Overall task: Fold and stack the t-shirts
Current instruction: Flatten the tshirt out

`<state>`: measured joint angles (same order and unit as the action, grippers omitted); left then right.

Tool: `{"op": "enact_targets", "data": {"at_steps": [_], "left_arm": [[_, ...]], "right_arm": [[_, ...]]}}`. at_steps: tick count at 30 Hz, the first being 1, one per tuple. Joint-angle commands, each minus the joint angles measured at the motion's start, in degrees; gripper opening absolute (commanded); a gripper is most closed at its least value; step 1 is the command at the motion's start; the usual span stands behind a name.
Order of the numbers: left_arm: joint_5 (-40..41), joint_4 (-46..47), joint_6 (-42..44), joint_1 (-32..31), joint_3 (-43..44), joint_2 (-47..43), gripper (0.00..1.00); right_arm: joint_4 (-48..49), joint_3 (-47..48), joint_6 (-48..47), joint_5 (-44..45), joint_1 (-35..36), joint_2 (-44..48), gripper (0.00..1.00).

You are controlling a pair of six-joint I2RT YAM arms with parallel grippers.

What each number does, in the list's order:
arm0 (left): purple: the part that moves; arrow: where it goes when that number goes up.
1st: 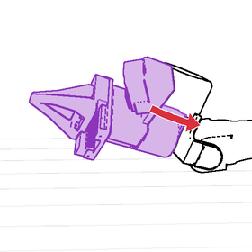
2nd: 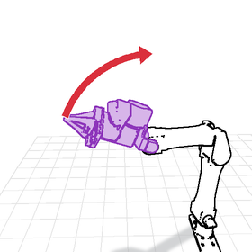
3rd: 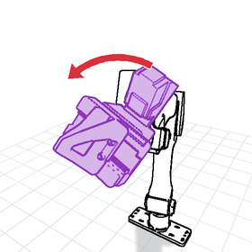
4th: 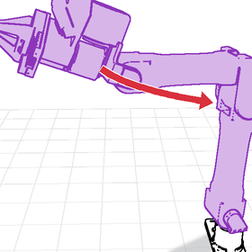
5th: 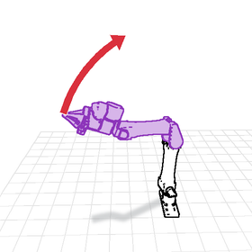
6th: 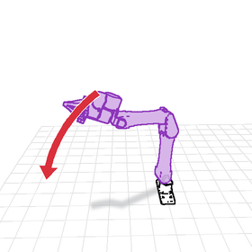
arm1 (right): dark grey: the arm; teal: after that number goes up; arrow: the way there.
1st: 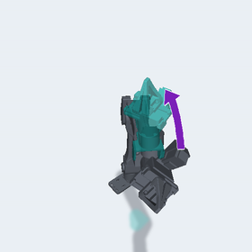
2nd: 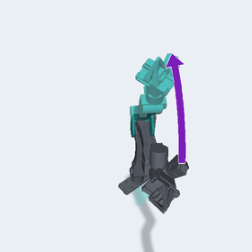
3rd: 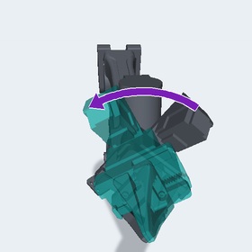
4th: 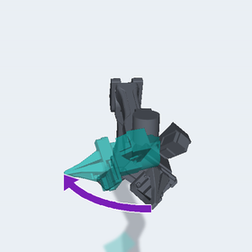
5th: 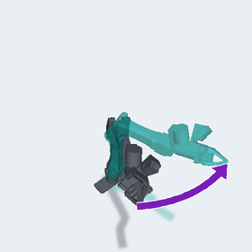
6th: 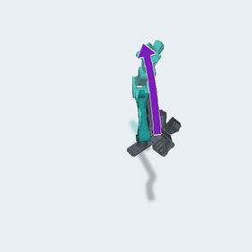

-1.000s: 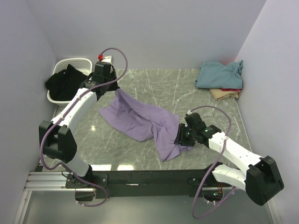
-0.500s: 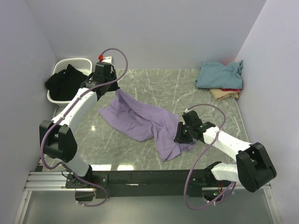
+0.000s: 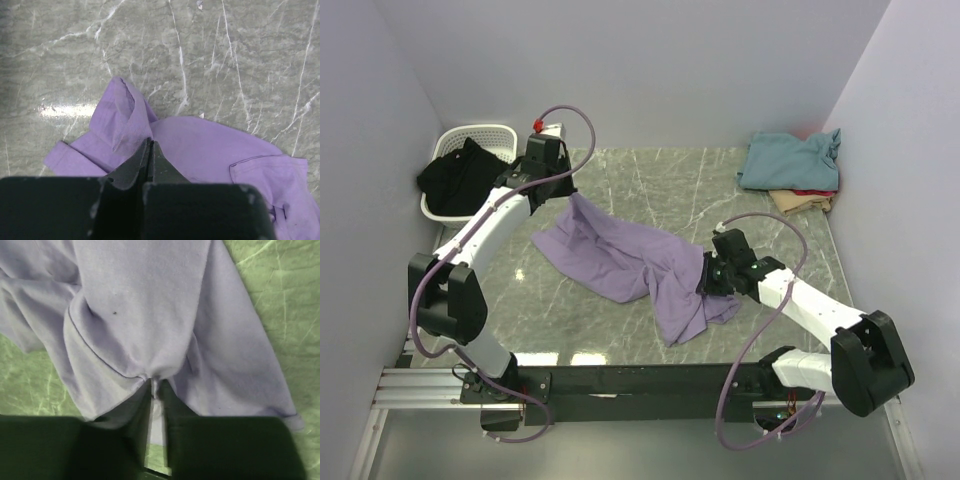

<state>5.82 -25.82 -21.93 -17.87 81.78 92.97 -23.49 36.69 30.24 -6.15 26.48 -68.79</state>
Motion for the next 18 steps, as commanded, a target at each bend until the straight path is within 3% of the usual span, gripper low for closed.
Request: {"op": "enact_targets", "data": {"at_steps": [1,10,13,18], "left_arm": [[-0.5,0.2,0.8,0.1,1.9,-0.1,0.01],[0.5,-0.4,0.9,0.1,2.2,-0.1,0.01],[1.3,-1.0,1.3,0.1,3.4,-0.7,0.01],[2.5,-2.6,1.8,0.1,5.8,-4.3,0.01]], "right_arm": [[2.1,2.1,-0.7,-1.4,-0.5,-1.2,0.0],[1.6,5.3,-1.4,-2.5,-0.6,4.2,0.0],[-3.6,13.1,-2.6,1.3,-0.8,11.2,0.0],[-14.4,28.1,-4.7,17.0,-0.8,18.6,0.0]]}}
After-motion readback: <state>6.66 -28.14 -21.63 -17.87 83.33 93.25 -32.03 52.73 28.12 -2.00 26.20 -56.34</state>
